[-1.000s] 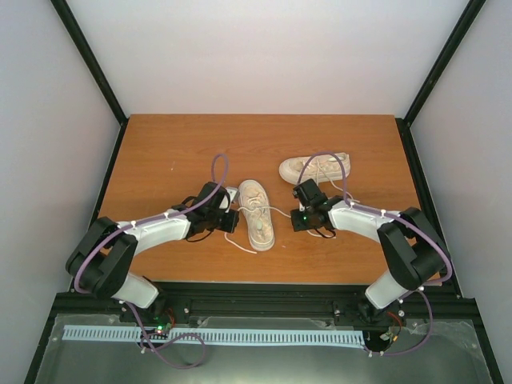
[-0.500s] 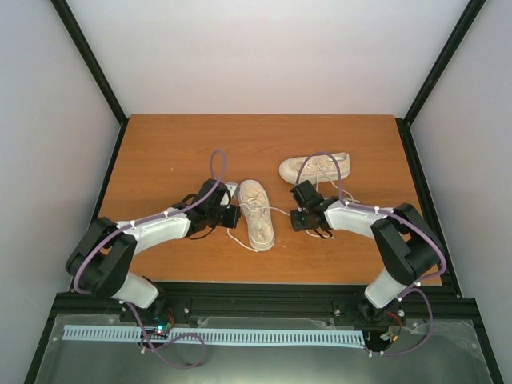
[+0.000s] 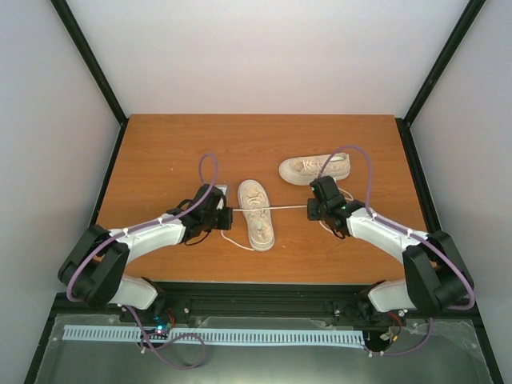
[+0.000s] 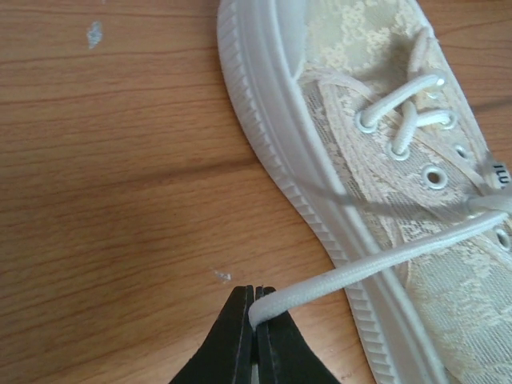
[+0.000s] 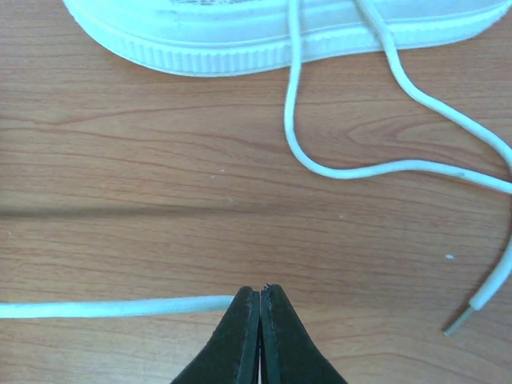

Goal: Tie the shoes
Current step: Move the shoe to the center of the board, then wrap the shoelace around the shoelace.

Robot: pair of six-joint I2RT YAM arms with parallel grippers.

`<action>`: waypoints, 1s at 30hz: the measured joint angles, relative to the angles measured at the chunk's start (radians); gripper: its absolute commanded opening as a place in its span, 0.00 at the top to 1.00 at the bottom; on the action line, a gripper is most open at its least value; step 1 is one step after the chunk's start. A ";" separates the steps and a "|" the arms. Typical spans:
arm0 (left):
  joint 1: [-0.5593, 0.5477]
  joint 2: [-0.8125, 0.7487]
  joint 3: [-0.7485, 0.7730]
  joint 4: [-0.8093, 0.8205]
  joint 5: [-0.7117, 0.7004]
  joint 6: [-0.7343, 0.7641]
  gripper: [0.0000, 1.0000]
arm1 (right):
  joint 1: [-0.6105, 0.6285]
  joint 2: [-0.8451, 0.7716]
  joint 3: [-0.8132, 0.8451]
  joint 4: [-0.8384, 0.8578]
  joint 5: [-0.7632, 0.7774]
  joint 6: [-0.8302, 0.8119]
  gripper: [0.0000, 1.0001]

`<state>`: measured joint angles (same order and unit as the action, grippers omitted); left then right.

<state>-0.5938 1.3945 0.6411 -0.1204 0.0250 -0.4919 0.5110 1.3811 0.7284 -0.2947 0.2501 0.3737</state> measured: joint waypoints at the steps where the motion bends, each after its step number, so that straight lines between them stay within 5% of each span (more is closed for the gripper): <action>1: 0.000 0.000 0.000 -0.003 -0.010 -0.006 0.99 | -0.008 -0.009 -0.008 0.002 0.000 0.002 0.97; 16: 0.000 0.000 0.002 0.014 -0.021 -0.018 0.99 | -0.064 -0.107 -0.081 0.039 -0.085 -0.006 0.96; 21: 0.001 0.080 0.059 0.050 0.084 0.054 0.99 | -0.068 -0.062 -0.077 0.052 -0.154 0.005 0.39; 30: 0.001 0.161 0.098 0.224 0.278 0.152 1.00 | -0.250 -0.016 -0.134 0.102 -0.212 0.091 0.29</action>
<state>-0.5926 1.5558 0.7391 0.1040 0.3031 -0.3401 0.2611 1.3655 0.5941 -0.1928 0.0376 0.4648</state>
